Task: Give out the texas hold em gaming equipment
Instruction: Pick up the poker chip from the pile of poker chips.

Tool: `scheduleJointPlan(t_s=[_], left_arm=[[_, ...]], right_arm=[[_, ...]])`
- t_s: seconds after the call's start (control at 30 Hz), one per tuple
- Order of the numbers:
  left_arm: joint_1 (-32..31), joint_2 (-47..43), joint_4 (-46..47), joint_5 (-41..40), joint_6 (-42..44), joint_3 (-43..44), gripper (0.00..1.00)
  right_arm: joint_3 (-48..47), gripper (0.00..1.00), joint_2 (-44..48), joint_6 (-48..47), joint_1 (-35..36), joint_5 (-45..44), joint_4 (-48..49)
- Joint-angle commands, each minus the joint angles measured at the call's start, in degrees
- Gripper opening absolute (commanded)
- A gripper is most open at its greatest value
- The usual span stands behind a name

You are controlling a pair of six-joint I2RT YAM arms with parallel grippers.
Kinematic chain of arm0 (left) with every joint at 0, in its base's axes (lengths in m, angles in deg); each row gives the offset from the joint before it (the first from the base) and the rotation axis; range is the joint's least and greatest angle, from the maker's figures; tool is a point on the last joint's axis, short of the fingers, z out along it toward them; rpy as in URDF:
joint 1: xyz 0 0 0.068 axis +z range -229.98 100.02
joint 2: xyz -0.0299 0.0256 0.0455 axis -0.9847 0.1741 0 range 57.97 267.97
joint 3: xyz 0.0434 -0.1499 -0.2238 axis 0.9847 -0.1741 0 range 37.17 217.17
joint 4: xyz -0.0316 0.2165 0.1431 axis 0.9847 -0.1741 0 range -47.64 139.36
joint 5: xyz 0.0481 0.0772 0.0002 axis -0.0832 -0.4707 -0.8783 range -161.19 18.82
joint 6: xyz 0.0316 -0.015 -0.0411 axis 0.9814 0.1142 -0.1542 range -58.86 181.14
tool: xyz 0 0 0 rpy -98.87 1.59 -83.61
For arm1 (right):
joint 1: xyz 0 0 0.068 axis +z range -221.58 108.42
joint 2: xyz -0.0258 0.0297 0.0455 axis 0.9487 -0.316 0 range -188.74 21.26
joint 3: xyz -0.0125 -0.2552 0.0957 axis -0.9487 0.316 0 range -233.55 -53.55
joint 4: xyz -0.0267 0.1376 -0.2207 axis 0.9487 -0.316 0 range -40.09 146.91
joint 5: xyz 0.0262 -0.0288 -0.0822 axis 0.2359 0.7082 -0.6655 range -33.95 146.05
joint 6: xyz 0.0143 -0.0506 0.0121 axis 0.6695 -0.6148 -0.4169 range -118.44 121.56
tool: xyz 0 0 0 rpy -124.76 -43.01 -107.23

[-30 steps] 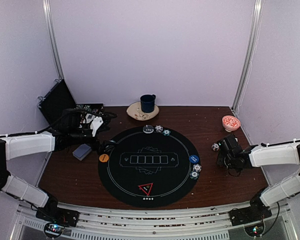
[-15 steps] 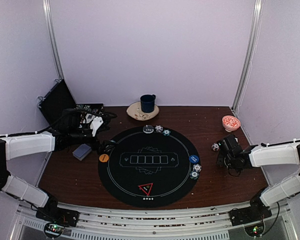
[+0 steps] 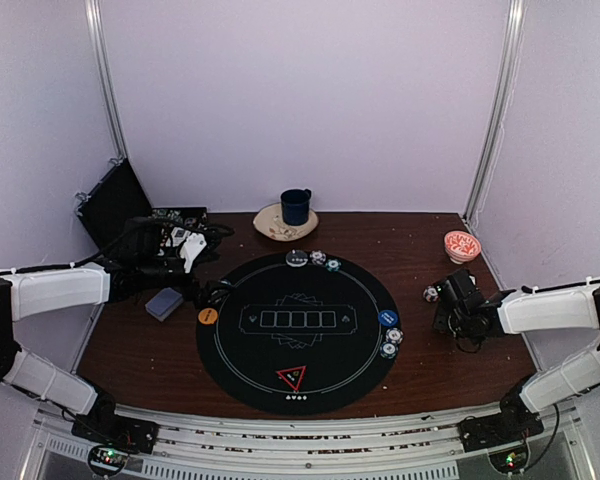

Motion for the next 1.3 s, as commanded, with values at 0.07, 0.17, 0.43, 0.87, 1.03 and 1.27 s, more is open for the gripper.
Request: scheduleJointPlan(t_s=[0.07,0.17,0.43,0.87,1.03,1.27], left_arm=[[0.31,0.53,2.87,-0.21,-0.39,-0.49,0.98],[0.31,0.48,2.87,-0.4,-0.39,-0.49,0.98],[0.36,0.33,3.13,-0.72,-0.48,-0.67,0.98],[0.31,0.88,3.5,-1.42,-0.91,-0.41,0.98],[0.33,0.57,3.48,-1.53,-1.0,-0.49,0.98],[0.32,0.79,3.62,-1.9,-1.01,-0.49,0.98]], right_arm=[[-0.29,0.47,-0.57,0.21,0.43,-0.65,-0.35],[-0.27,0.44,-0.67,0.14,0.41,-0.48,-0.26],[-0.19,0.32,0.12,0.27,0.43,-1.06,-0.48],[0.2,0.3,10.28,-3.18,3.84,-2.41,0.54],[-1.25,0.3,10.31,-5.4,9.29,-2.97,1.59],[-4.66,0.3,4.68,-8.41,19.98,-0.47,5.3]])
